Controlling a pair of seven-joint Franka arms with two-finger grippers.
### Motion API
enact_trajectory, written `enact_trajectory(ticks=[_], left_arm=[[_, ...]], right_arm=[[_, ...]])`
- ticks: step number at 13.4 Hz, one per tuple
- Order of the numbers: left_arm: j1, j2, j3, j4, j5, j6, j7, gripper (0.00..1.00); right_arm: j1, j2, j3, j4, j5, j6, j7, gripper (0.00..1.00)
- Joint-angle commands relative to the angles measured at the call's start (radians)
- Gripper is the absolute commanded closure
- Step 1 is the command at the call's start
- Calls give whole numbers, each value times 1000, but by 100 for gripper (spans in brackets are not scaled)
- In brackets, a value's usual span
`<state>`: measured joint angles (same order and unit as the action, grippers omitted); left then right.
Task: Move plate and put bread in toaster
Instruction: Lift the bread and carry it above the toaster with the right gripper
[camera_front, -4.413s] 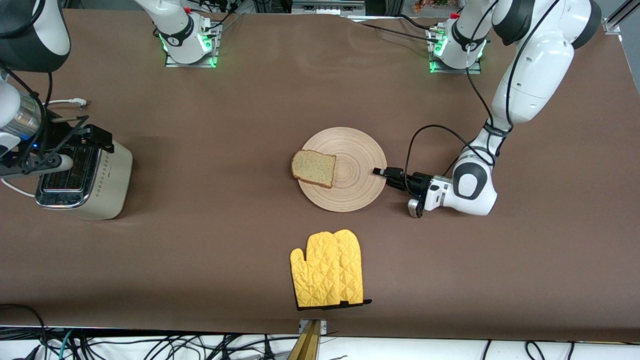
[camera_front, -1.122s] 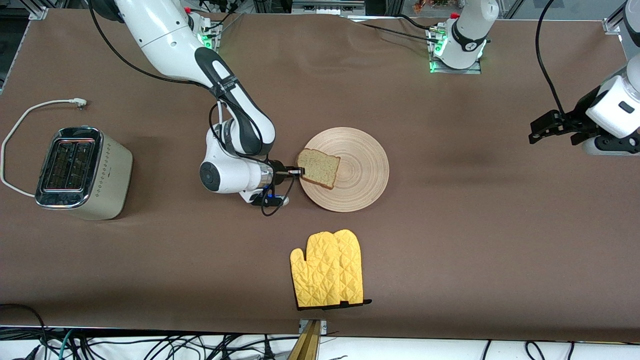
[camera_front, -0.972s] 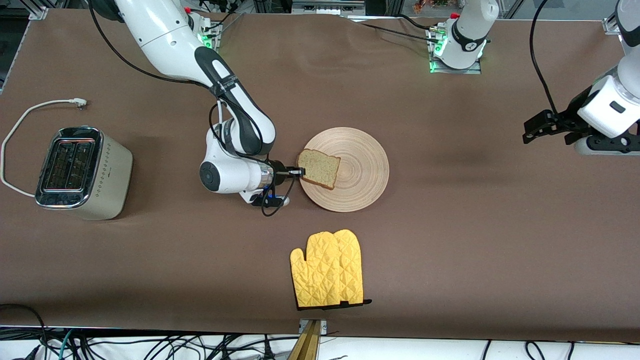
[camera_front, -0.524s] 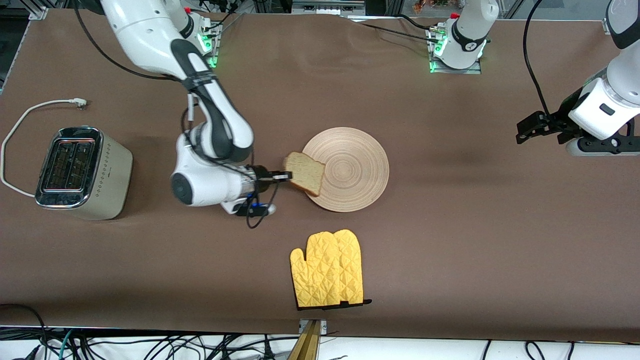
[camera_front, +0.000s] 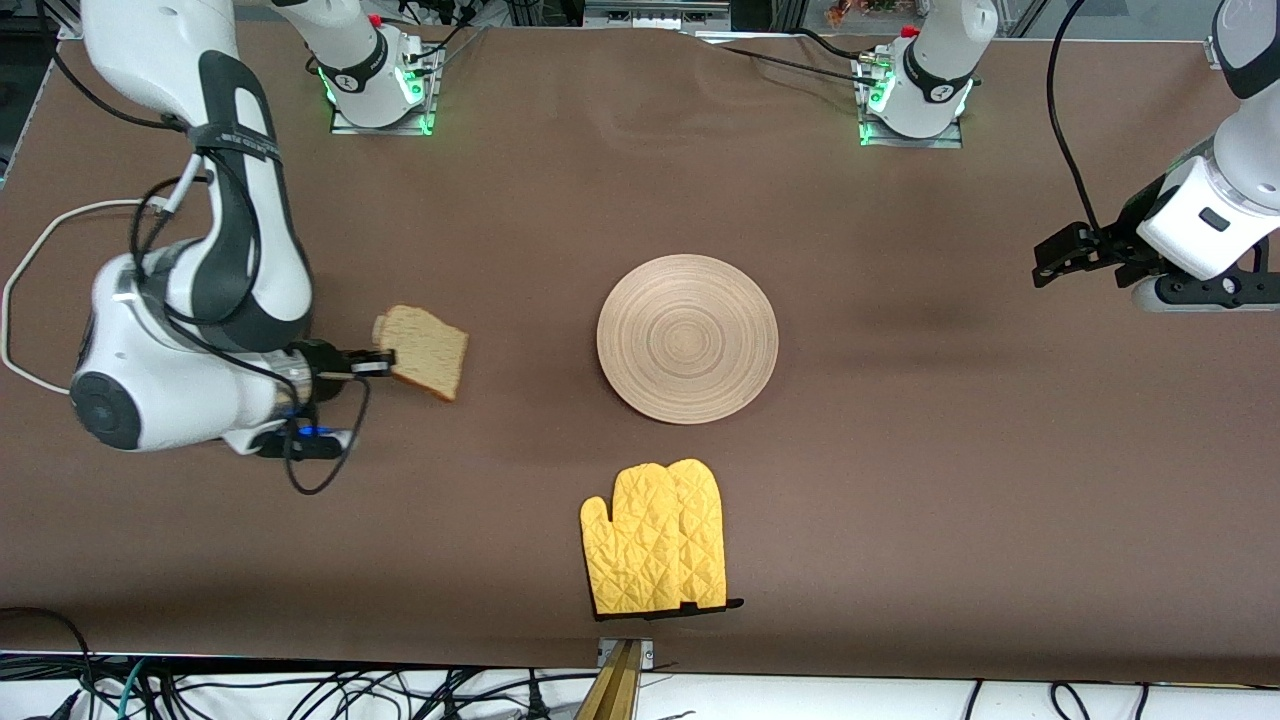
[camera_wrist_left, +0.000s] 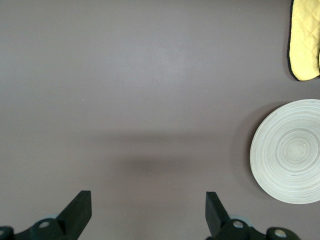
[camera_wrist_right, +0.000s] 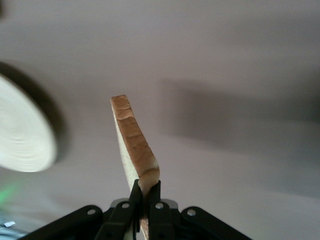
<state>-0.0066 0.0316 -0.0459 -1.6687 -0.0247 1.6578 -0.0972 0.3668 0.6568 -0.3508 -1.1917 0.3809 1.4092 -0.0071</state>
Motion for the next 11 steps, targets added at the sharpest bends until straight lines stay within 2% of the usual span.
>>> enact_trajectory(ticks=[1,3,5,7,11], left_arm=[[4,-10,-3,-3,42,-12,11,0],[4,-10,-3,0,43,-12,11,0],[4,-13,-6,7,42,-20,10,0],[-1,-10,-8,10,42,-18,10,0],[4,-10,-2,11,42,-18,11,0]], right_arm=[[9,-42,-112,11,-103,-65,-120,100],[11,-42,-244,11,-108,-107,-200,100],[12,-42,-347,11,-111,-139,-272,100],[12,-42,-414,11,-129,-162,-318,100],[6,-34,-505,11,-204,-153,-450,100]])
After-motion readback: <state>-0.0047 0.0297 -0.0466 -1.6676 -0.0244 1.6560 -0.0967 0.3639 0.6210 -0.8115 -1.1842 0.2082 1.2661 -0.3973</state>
